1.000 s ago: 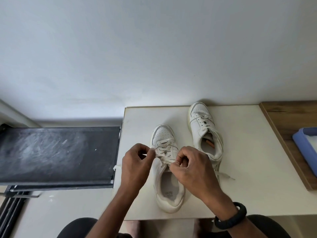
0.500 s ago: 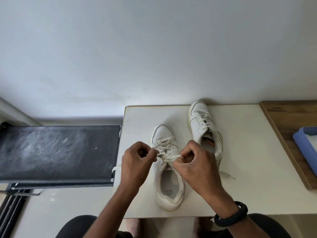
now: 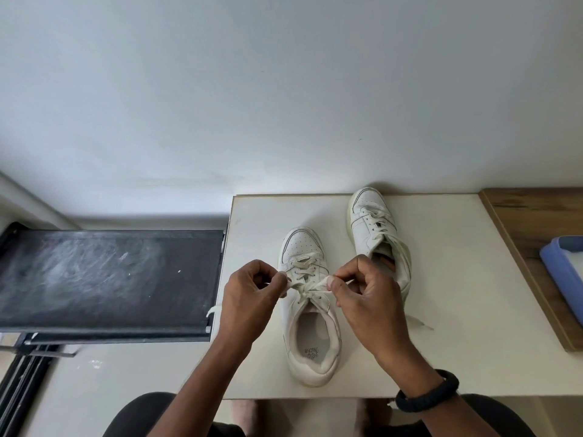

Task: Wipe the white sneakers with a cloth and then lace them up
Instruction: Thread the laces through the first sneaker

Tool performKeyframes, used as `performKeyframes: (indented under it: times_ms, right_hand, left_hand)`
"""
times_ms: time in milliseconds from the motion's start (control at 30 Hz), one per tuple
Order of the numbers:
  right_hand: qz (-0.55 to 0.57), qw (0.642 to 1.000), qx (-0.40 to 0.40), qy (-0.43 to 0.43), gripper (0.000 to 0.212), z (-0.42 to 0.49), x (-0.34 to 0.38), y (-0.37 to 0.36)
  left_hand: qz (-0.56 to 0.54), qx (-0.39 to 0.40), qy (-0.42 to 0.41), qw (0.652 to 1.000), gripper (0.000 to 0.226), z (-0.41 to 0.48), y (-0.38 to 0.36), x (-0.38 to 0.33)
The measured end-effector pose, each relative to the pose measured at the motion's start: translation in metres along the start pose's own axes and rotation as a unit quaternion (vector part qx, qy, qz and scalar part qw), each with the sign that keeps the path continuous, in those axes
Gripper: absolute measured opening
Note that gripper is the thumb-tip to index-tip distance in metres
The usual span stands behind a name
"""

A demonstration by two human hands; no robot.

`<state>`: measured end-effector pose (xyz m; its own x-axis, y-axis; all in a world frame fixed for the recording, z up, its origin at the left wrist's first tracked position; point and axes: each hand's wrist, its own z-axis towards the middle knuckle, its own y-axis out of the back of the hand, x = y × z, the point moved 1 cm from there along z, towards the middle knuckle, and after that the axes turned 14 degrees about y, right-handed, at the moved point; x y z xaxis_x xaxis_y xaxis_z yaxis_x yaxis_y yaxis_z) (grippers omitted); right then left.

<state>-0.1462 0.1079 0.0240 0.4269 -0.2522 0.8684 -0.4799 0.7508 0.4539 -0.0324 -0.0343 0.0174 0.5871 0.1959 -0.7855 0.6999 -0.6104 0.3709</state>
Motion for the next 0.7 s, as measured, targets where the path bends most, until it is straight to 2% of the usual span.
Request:
performKeyframes:
  times_ms: [167,367,467,600,700]
  right_hand:
    - [-0.159,0.979,0.060,0.110,0.021,0.003,0.008,0.016]
    - [-0.308,0.930,0.172,0.099,0.007,0.004,0.011,0.025]
    - [-0.338,0.917,0.196,0.077,0.009,0.005,0.013,0.033]
    - [-0.346,0.916,0.189,0.076,0.006,0.004,0.014,0.039]
    - [-0.319,0.929,0.185,0.036,0.006,0.004,0.007,0.035]
  left_hand:
    - [0.038,-0.024,-0.023,0.999,0.016,0.001,0.004,0.002]
    - [0.050,-0.031,-0.020,0.998,0.017,0.002,0.005,0.006]
    - [0.058,-0.033,-0.021,0.998,0.016,0.004,0.004,0.008]
    - [0.070,-0.032,-0.020,0.997,0.016,0.004,0.002,0.012]
    - [0.083,-0.030,-0.049,0.995,0.018,0.006,0.004,0.013]
